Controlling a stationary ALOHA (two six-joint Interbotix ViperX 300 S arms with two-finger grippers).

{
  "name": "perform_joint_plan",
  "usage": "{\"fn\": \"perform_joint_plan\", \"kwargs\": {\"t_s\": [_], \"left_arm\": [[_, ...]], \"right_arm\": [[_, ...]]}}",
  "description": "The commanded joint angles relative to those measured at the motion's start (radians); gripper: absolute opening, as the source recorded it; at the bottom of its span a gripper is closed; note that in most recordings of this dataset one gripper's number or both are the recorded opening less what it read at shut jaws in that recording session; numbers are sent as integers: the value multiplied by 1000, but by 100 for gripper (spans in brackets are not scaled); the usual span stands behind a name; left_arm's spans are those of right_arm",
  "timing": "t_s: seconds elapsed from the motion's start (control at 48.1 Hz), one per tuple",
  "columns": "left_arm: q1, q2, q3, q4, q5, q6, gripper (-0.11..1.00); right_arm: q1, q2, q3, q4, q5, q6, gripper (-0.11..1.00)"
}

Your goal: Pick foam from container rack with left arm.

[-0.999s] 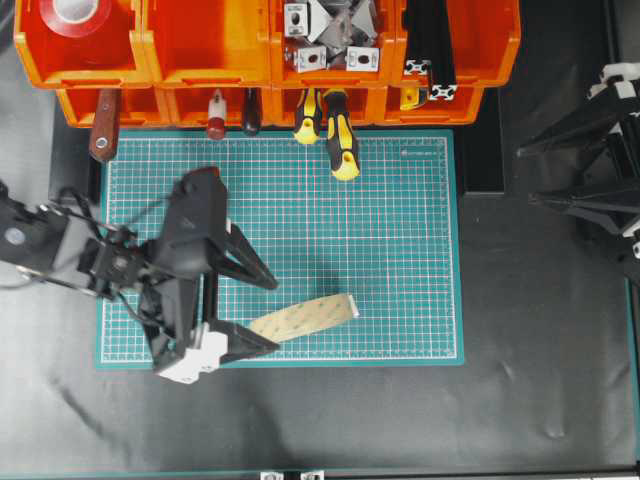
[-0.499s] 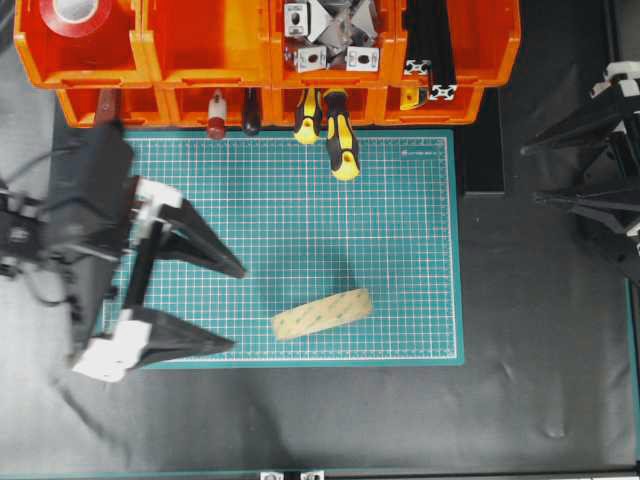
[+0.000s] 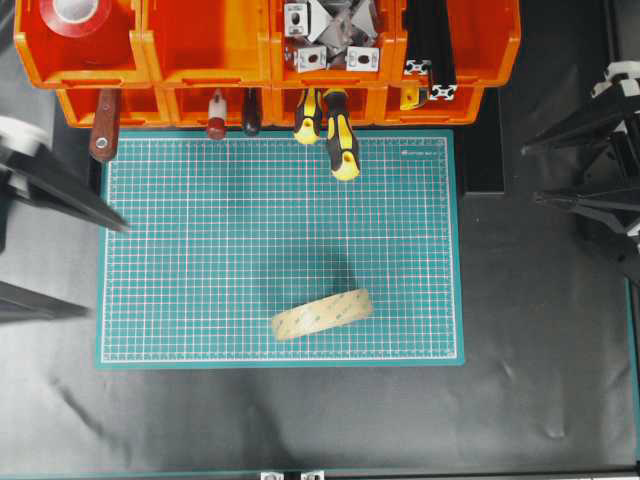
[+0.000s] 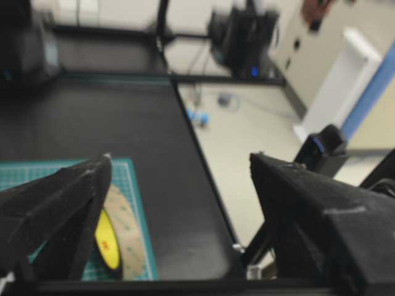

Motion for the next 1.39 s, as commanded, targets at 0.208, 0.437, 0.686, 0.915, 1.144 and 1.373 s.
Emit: {"fn": "perform_joint_plan", "kwargs": {"t_s": [0.208,0.437,0.686,0.915,1.144,1.373], "left_arm": [[57,-233,34,5,198,2,84],[212,-304,66,8,216,52,84],[262,-330,92,8,218,71,84],[262,-371,109,8,219,67,84],[262,-391,115,8,222,67,84],[262,-387,121,8,221,66,84]], "right_arm": [[0,-8,-34,-5,2,-11,57],[-20,-48,-41,-5,52,-43,57],[-61,-87,-52,-6,92,-83,57],[-64,-87,-51,-5,92,-84,57],[-66,-89,-51,-5,91,-84,57],[-64,-84,-48,-5,86,-84,57]]}}
